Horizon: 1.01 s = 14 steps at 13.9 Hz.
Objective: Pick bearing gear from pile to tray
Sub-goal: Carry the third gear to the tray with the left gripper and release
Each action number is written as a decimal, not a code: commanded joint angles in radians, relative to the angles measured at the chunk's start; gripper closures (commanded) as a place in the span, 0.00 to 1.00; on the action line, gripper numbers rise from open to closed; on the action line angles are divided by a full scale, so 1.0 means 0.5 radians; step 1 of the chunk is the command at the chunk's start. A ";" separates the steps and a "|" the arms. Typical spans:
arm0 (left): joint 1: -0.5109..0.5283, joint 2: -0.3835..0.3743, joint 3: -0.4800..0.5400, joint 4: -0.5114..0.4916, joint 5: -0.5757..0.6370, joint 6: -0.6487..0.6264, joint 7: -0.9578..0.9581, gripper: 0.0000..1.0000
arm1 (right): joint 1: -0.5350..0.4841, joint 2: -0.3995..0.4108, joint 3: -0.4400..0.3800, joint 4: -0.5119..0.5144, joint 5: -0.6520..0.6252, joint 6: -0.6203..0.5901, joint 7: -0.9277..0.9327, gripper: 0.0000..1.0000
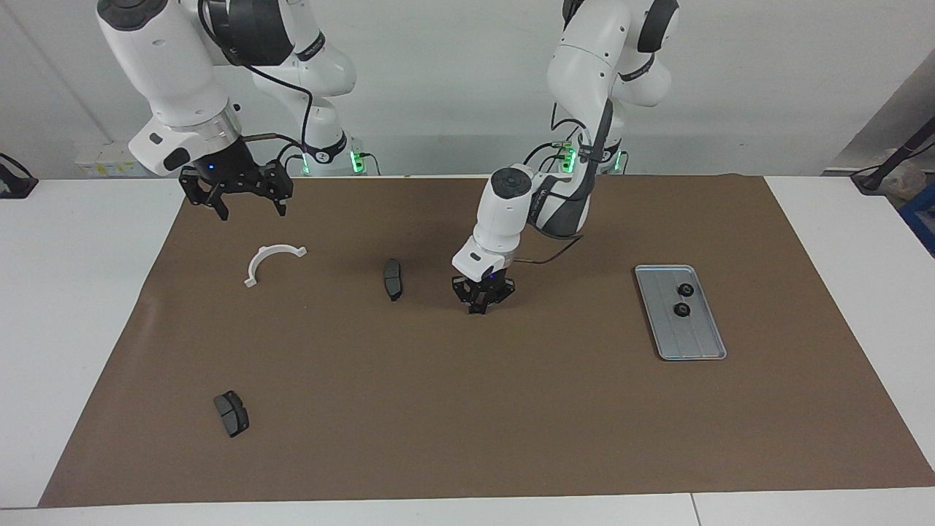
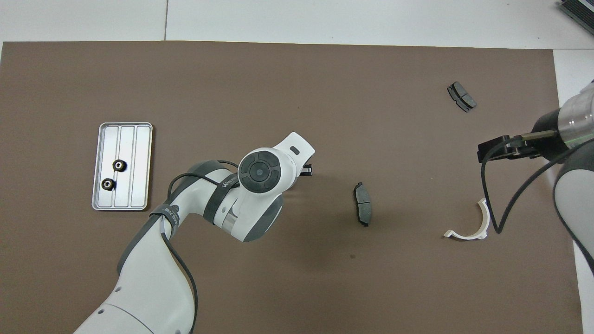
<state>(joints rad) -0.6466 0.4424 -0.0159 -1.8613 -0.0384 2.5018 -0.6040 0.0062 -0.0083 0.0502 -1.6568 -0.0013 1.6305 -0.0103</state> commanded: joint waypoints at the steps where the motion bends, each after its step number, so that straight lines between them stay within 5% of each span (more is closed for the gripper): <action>1: 0.124 -0.014 0.041 0.200 0.049 -0.272 -0.004 0.96 | -0.037 -0.039 0.013 -0.028 0.046 -0.012 -0.032 0.00; 6: 0.495 -0.169 0.035 0.219 0.034 -0.524 0.305 0.96 | -0.031 -0.039 0.013 -0.031 0.043 -0.003 0.002 0.00; 14: 1.234 -0.403 0.029 -0.112 -0.089 -0.629 1.461 0.96 | -0.019 -0.039 0.016 -0.031 0.043 -0.003 0.002 0.00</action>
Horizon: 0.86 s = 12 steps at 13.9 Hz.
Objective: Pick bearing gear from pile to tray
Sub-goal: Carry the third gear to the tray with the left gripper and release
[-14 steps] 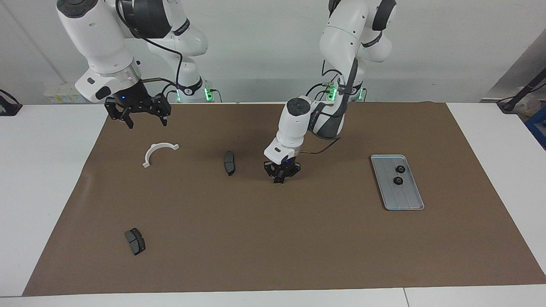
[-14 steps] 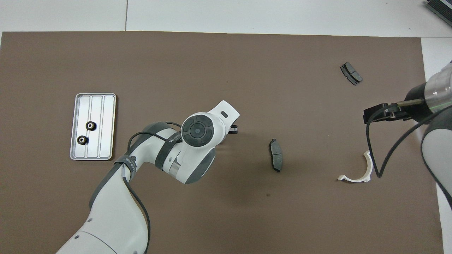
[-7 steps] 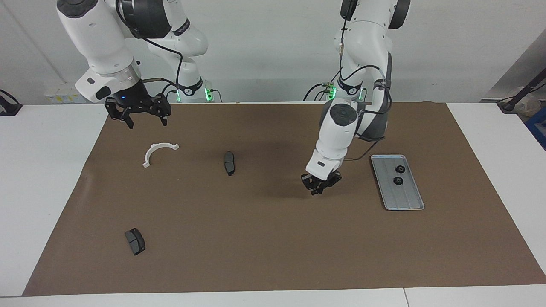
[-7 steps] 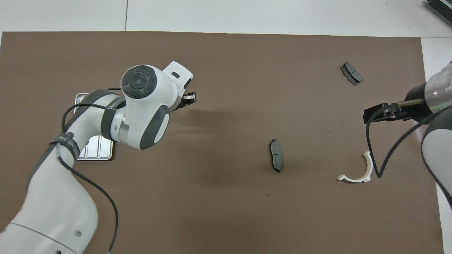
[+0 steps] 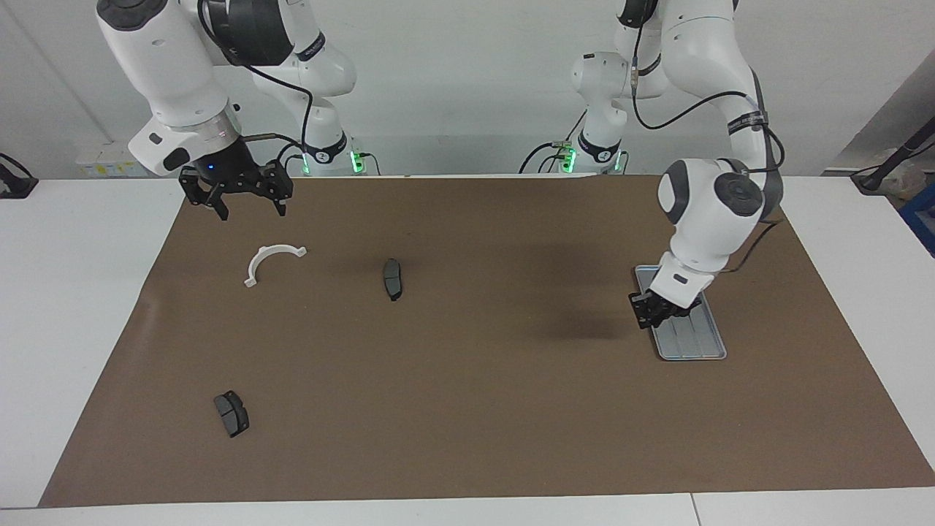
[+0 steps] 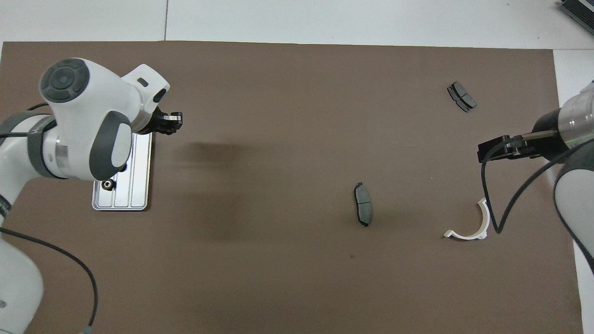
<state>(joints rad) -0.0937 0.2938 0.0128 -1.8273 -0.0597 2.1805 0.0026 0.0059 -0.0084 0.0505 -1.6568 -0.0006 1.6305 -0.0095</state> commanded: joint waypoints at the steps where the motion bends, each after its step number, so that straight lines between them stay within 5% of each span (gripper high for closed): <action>1: 0.184 -0.127 -0.029 -0.235 -0.101 0.026 0.359 0.96 | -0.012 -0.039 0.019 -0.031 0.041 -0.003 0.001 0.00; 4: 0.206 -0.176 -0.022 -0.343 -0.144 0.032 0.461 0.88 | -0.012 -0.039 0.019 -0.031 0.041 -0.003 0.004 0.00; 8: 0.197 -0.195 -0.022 -0.343 -0.144 0.017 0.449 0.31 | -0.012 -0.039 0.019 -0.031 0.041 -0.003 0.001 0.00; 11: 0.184 -0.241 -0.022 -0.306 -0.144 -0.007 0.434 0.00 | -0.012 -0.039 0.019 -0.031 0.041 -0.003 0.004 0.00; 12: 0.178 -0.271 -0.019 -0.279 -0.144 -0.038 0.424 0.00 | -0.015 -0.039 0.019 -0.031 0.041 -0.003 0.004 0.00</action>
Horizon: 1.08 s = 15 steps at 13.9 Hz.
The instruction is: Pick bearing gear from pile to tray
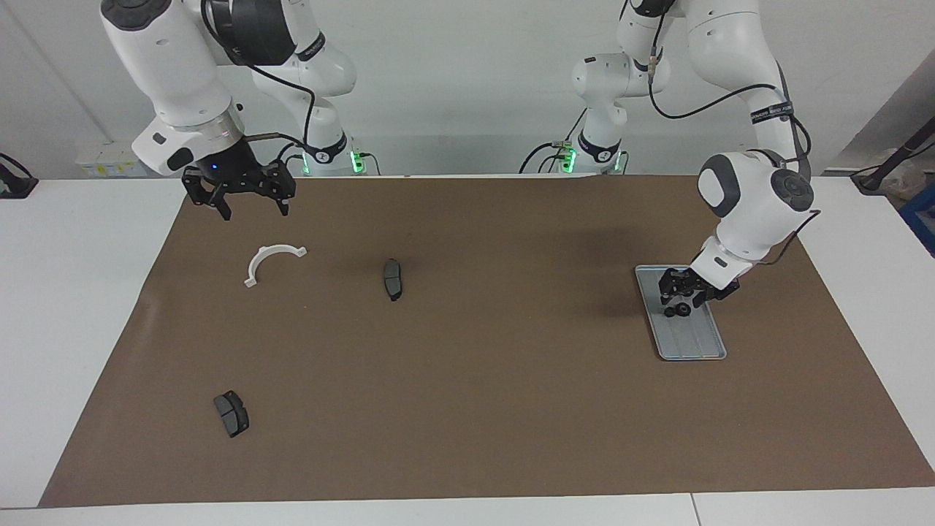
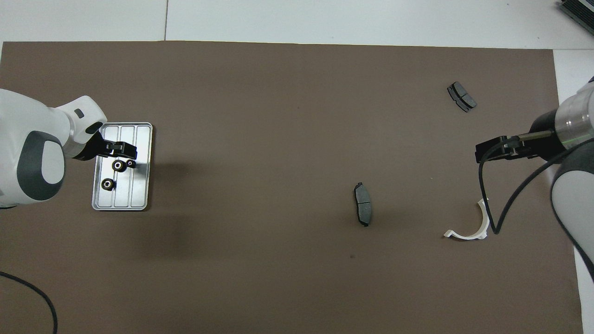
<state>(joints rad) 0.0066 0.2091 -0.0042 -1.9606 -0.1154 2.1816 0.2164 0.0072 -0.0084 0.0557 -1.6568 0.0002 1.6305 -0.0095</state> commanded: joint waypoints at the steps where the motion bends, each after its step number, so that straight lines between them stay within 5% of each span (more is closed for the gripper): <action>1: -0.025 -0.133 0.018 0.040 -0.033 -0.116 -0.015 0.00 | -0.014 -0.038 0.008 -0.031 0.039 -0.003 0.001 0.00; 5: -0.013 -0.225 0.027 0.325 -0.015 -0.635 -0.061 0.00 | -0.014 -0.038 0.008 -0.031 0.039 -0.003 0.001 0.00; 10: 0.011 -0.586 0.027 0.326 0.083 -1.061 -0.120 0.00 | -0.014 -0.038 0.008 -0.031 0.039 -0.003 0.004 0.00; 15: -0.019 -0.676 0.018 0.268 0.237 -1.065 -0.392 0.00 | -0.014 -0.038 0.008 -0.031 0.039 -0.003 0.001 0.00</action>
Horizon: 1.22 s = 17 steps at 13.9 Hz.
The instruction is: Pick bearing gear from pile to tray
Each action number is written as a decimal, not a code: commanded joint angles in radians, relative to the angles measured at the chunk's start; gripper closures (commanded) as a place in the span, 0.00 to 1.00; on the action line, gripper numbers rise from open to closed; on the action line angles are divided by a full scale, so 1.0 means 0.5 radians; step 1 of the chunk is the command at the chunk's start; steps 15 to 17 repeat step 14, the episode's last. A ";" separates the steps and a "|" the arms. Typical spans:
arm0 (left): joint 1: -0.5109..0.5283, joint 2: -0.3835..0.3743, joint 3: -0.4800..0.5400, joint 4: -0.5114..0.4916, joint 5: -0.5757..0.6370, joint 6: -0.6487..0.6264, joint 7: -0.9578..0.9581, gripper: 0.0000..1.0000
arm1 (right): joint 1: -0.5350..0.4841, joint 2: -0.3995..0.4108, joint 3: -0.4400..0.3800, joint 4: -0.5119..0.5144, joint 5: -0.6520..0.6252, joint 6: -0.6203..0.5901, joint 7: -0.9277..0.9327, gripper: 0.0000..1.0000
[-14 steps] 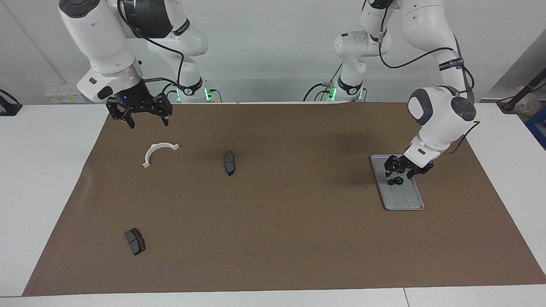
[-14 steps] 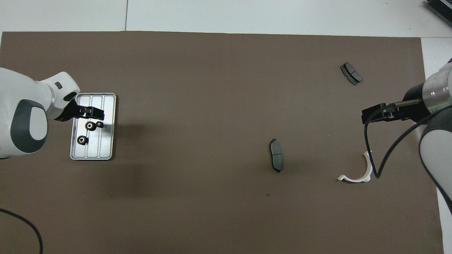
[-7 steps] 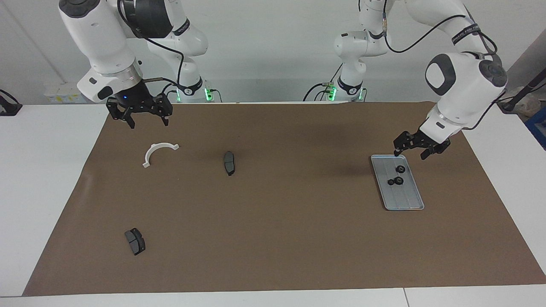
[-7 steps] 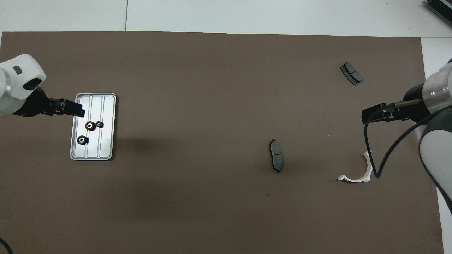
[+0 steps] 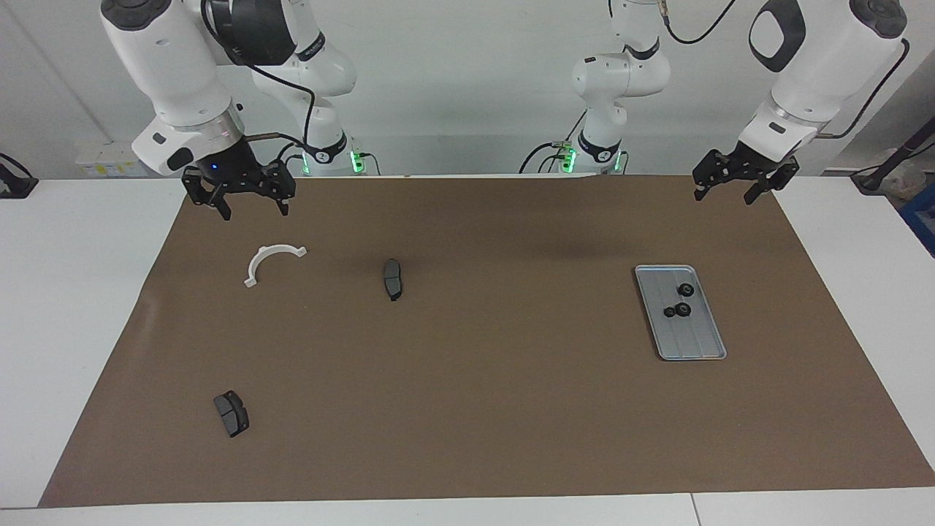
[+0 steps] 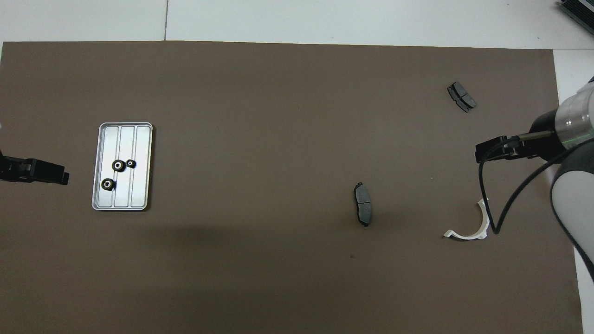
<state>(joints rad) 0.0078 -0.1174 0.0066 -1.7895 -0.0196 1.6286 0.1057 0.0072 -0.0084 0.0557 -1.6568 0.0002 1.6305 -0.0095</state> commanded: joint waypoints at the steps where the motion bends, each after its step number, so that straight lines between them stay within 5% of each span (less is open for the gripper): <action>1: -0.034 -0.023 -0.010 -0.084 0.045 0.089 -0.260 0.00 | -0.017 -0.038 0.008 -0.031 0.039 -0.003 0.001 0.00; 17: -0.040 -0.017 -0.016 -0.084 0.051 0.188 -0.251 0.00 | -0.014 -0.038 0.008 -0.031 0.039 -0.003 0.001 0.00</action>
